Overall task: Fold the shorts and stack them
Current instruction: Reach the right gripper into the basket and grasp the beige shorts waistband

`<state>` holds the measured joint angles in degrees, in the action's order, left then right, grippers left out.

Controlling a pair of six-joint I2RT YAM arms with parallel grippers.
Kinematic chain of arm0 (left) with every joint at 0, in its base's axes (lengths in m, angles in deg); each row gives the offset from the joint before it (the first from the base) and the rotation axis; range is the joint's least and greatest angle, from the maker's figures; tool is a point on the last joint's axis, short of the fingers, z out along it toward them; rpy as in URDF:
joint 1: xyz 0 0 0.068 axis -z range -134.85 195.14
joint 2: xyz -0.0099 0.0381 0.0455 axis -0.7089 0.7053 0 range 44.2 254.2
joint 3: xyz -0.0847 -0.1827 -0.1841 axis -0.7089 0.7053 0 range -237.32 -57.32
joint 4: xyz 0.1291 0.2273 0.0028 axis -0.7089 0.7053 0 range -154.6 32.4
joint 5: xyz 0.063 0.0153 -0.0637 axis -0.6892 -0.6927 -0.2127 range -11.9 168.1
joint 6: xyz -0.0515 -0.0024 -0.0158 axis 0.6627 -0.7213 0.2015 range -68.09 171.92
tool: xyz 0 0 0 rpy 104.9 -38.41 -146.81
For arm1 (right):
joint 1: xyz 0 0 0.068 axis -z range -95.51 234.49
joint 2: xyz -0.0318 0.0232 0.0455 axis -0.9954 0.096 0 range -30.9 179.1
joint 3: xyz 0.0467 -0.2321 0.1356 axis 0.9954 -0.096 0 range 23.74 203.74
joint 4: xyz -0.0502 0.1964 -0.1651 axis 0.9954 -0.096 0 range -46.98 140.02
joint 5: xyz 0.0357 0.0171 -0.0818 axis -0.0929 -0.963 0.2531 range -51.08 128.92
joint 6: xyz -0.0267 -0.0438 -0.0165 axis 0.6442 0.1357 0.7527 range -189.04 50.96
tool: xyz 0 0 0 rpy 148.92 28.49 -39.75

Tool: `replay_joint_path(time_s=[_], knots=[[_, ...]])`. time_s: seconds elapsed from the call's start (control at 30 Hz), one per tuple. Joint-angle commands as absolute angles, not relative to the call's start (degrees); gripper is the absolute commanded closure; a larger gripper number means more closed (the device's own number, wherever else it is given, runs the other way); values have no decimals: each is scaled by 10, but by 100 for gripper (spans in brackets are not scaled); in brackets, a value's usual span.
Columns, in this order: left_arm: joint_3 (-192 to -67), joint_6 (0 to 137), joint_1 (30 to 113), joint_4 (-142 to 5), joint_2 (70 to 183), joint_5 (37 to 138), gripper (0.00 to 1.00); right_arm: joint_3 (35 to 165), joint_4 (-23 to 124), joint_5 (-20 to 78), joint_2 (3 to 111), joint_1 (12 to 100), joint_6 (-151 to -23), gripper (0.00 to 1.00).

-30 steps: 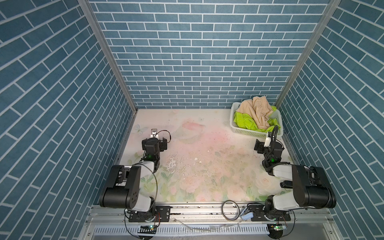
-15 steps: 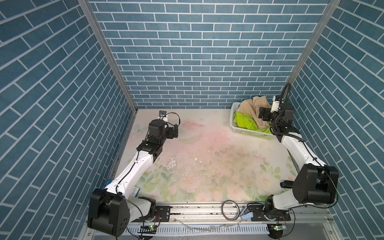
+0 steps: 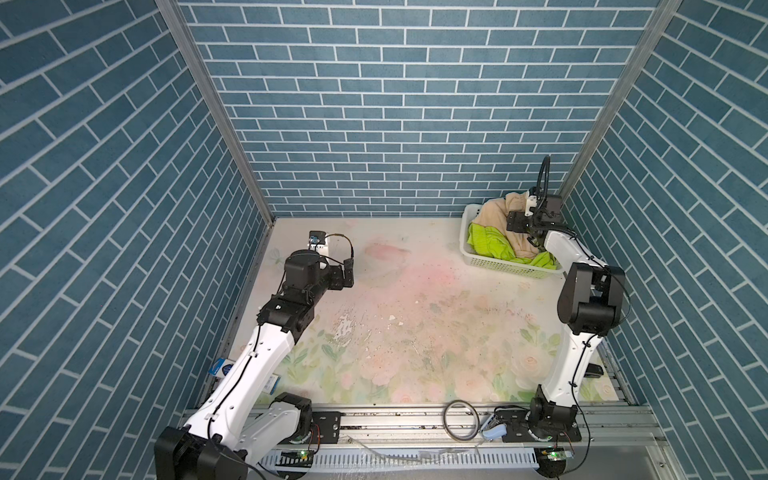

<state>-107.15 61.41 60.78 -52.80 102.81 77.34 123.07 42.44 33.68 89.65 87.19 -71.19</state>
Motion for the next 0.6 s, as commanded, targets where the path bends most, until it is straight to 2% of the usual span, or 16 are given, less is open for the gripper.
replay_joint_path(time_s=[0.0, 0.03, 0.13, 0.23, 0.3, 0.57], knots=[[-1068, 622, 608, -499, 1026, 772, 0, 1270, 405, 309, 929, 876, -704, 19], [-1067, 623, 608, -496, 1027, 771, 0, 1284, 396, 300, 938, 877, -704, 24], [-1067, 625, 608, -495, 1029, 771, 0, 1328, 366, 275, 972, 880, -706, 46], [-1061, 619, 608, -500, 1031, 773, 0, 1363, 337, 244, 981, 881, -708, 85], [-1059, 621, 608, -501, 1031, 771, 0, 1368, 339, 217, 968, 881, -718, 100], [-1054, 630, 608, -499, 1035, 780, 0, 1288, 433, 133, 818, 870, -832, 100]])
